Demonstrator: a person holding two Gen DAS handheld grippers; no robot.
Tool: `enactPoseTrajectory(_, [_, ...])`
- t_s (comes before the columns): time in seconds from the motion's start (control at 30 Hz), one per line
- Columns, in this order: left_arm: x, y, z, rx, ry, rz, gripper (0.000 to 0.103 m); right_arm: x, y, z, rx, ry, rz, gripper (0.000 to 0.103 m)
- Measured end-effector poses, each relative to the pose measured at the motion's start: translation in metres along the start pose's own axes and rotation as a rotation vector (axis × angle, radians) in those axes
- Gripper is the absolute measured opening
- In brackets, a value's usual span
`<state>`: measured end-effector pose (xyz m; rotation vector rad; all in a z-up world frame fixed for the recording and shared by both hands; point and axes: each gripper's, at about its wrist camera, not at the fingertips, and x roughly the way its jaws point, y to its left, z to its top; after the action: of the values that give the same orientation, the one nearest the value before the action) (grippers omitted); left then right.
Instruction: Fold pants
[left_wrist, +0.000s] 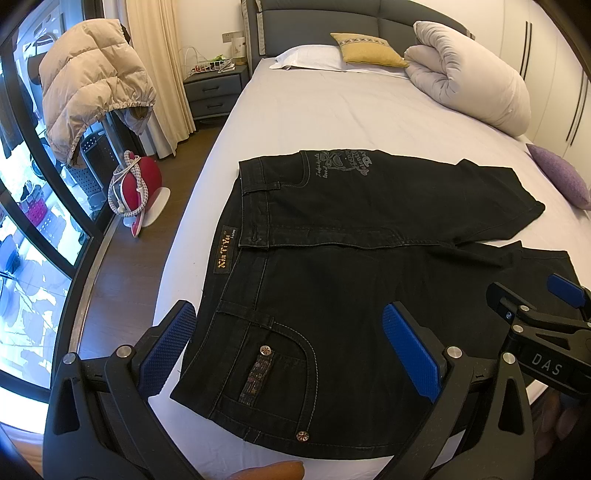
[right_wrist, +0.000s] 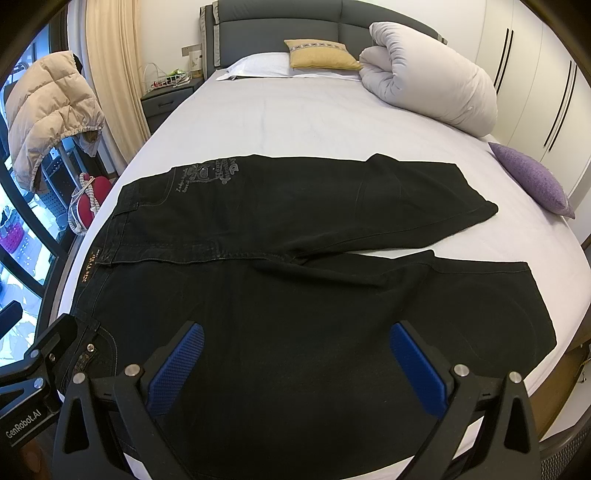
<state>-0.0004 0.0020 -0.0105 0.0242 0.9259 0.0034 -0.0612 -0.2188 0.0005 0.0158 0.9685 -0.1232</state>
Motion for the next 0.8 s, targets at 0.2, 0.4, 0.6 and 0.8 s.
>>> enactPoseTrajectory(0.2, [0.0008, 0.0009, -0.0007, -0.001, 0.001, 0.0, 0.103, 0.0005, 0.0009, -0.0022, 0.0, 0.002, 0.0, 0.103])
enactPoseTrajectory(0.4, [0.0015, 0.0013, -0.0018, 0.0, 0.002, -0.001, 0.103, 0.0009, 0.0006, -0.0025, 0.001, 0.004, 0.001, 0.103])
enactPoseTrajectory(0.6, [0.003, 0.0035, -0.0054, -0.002, 0.002, -0.001, 0.103, 0.0012, 0.0008, -0.0045, 0.0, 0.009, 0.002, 0.103])
enactPoseTrajectory(0.8, [0.0032, 0.0035, -0.0051, -0.002, 0.004, -0.001, 0.103, 0.0014, 0.0011, -0.0046, 0.0, 0.01, 0.001, 0.103])
